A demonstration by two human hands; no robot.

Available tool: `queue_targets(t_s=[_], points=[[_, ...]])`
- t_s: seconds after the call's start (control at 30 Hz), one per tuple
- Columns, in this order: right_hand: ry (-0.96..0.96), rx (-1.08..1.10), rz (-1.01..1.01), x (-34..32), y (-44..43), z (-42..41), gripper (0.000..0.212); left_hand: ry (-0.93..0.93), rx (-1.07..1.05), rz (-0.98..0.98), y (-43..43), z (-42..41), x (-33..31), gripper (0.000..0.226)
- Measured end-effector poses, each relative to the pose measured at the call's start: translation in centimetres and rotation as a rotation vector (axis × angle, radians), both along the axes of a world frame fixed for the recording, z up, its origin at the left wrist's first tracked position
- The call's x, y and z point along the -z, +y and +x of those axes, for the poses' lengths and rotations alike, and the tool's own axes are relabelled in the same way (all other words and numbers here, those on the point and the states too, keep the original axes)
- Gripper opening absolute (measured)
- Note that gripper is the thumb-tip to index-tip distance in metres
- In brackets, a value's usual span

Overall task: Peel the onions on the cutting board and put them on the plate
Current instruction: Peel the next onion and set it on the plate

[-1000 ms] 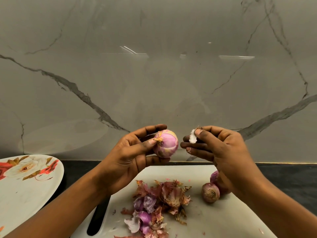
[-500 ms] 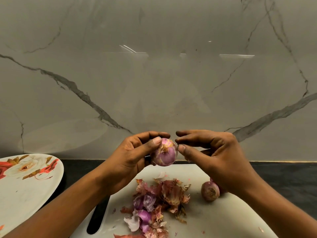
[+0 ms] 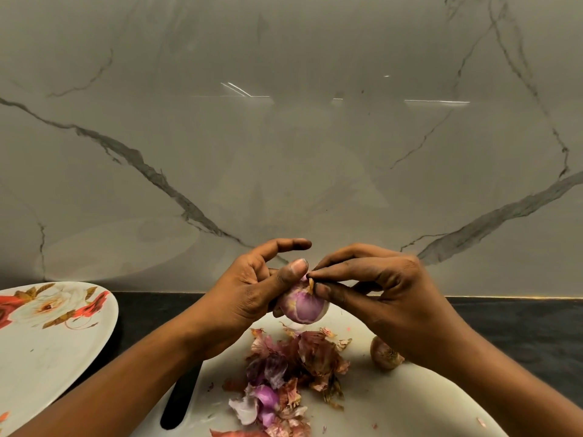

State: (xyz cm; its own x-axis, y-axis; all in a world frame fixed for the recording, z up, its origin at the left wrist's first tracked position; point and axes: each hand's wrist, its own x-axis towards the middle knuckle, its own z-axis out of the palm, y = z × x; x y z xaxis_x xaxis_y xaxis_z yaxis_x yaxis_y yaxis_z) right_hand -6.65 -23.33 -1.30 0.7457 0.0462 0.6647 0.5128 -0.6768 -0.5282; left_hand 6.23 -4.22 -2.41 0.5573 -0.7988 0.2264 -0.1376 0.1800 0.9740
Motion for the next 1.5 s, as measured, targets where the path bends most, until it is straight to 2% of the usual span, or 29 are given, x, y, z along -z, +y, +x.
queue_targets(t_s=[0.13, 0.33, 0.53, 0.6, 0.8, 0.93, 1.07, 1.33, 1.5], points=[[0.015, -0.021, -0.010, 0.0, -0.1, 0.0, 0.021, 0.053, 0.038, 0.009, 0.0, -0.2, -0.1, 0.069], [0.013, -0.039, -0.017, -0.2, -0.1, 0.0, 0.024, 0.072, 0.064, 0.033, 0.0, -0.2, 0.0, 0.060], [-0.099, 0.049, -0.234, 0.2, -0.1, 0.3, 0.019, 0.012, -0.005, 0.013, 0.1, -0.2, 0.2, 0.033], [-0.120, 0.089, -0.304, 0.4, 0.1, 0.5, 0.016, 0.014, -0.012, 0.010, 0.2, 0.0, 0.4, 0.034], [-0.100, 0.094, -0.329, 0.2, 0.3, 0.2, 0.019, 0.008, 0.003, -0.003, 0.0, 0.2, 0.4, 0.040], [0.007, 0.193, -0.413, 0.5, 0.9, 0.1, 0.024, -0.002, 0.008, 0.005, -0.1, 0.2, 0.6, 0.040], [0.116, 0.177, -0.281, 0.5, 1.5, -0.1, 0.025, -0.012, 0.024, -0.005, -0.1, 0.1, 0.6, 0.042], [0.137, 0.139, -0.118, 0.7, 1.5, 0.0, 0.010, -0.098, -0.005, -0.019, 0.0, 0.0, 0.5, 0.043], [0.130, 0.158, -0.008, 0.7, 1.3, 0.3, 0.010, -0.130, -0.028, 0.010, -0.2, -0.1, 0.7, 0.039]])
